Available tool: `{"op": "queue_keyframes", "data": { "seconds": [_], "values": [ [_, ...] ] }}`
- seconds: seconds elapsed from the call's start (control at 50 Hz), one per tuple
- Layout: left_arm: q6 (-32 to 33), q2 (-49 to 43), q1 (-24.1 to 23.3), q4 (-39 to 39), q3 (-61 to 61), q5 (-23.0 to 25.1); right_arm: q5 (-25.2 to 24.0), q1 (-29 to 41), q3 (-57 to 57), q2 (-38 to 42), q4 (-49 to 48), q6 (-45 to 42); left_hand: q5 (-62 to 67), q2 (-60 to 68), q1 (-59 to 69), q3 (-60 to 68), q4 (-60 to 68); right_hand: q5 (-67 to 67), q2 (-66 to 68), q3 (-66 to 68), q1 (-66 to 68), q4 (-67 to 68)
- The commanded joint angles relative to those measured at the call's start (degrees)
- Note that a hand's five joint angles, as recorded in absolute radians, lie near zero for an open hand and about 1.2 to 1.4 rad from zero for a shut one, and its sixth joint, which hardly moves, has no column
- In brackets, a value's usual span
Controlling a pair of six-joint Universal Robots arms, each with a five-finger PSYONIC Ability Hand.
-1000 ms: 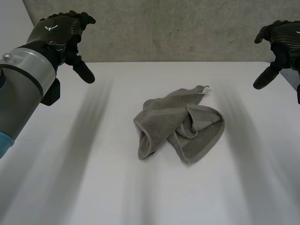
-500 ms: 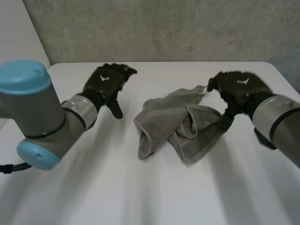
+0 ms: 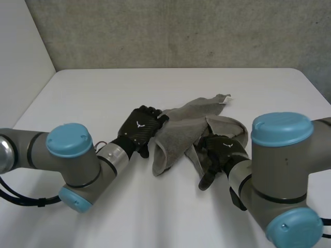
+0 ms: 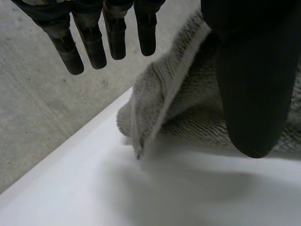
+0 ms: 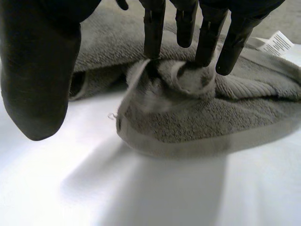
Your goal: Fold the laundry
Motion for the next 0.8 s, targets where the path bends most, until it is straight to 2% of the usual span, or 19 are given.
{"op": "queue_keyframes", "data": {
  "seconds": [0.02, 0.38, 0.66, 0.76, 0.8],
  "values": [
    [-0.2, -0.7, -0.2, 1.2, 0.1, -0.2, 3.2, 0.3, 0.5, 3.0, -2.8, 0.3, 5.9, 5.9, 6.0, 6.0, 6.0, 3.9, 3.6, 3.9, -2.7, 3.0],
    [-0.2, -2.1, -1.7, 8.4, 0.2, -0.3, 3.3, 0.3, 0.5, 5.6, -7.4, 0.4, 15.9, 16.0, 16.0, 16.0, 16.1, 12.8, 12.5, 12.8, 6.2, 11.9],
    [0.4, -4.7, -1.9, 8.5, 1.2, -0.2, 3.4, 0.3, -1.7, 9.4, -8.2, 4.0, 18.1, 18.2, 18.2, 18.2, 18.2, 18.7, 18.4, 18.7, 12.1, 17.8],
    [0.4, -4.8, -2.0, 8.5, 1.9, -0.2, 3.4, 0.3, -2.4, 10.0, -8.2, 4.0, 26.0, 26.1, 26.1, 26.1, 26.1, 22.5, 22.2, 22.5, 16.0, 21.7],
    [0.4, -4.6, -2.1, 8.5, 2.4, -0.3, 3.4, 0.3, -2.6, 10.2, -8.1, 4.0, 36.9, 37.0, 37.0, 37.0, 37.0, 26.6, 26.3, 26.6, 20.0, 25.7]
  ]
}}
